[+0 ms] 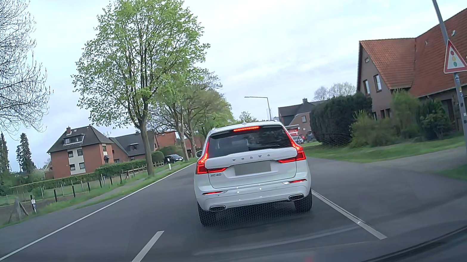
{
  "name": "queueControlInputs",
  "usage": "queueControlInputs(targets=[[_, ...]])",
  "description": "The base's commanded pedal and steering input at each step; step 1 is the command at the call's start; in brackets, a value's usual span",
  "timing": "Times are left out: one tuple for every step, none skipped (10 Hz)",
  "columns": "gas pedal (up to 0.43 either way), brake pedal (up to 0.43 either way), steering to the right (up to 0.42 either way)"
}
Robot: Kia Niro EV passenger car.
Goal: Follow the waypoints while adhering to traffic rules and regulations
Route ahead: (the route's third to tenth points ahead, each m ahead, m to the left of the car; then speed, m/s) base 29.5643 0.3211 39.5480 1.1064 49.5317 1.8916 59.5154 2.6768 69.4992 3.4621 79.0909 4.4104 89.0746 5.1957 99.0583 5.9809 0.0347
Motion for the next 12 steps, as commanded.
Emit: queueControlInputs(targets=[[0.0, 0.171, -0.005], [0.0, 0.165, -0.005], [0.0, 0.171, -0.005], [0.0, 0.171, -0.005], [0.0, 0.171, -0.005], [0.0, 0.171, -0.005], [0.0, 0.171, -0.006], [0.0, 0.171, -0.008], [0.0, 0.165, -0.008], [0.0, 0.171, -0.008], [0.0, 0.171, -0.008], [0.0, 0.171, -0.008]])
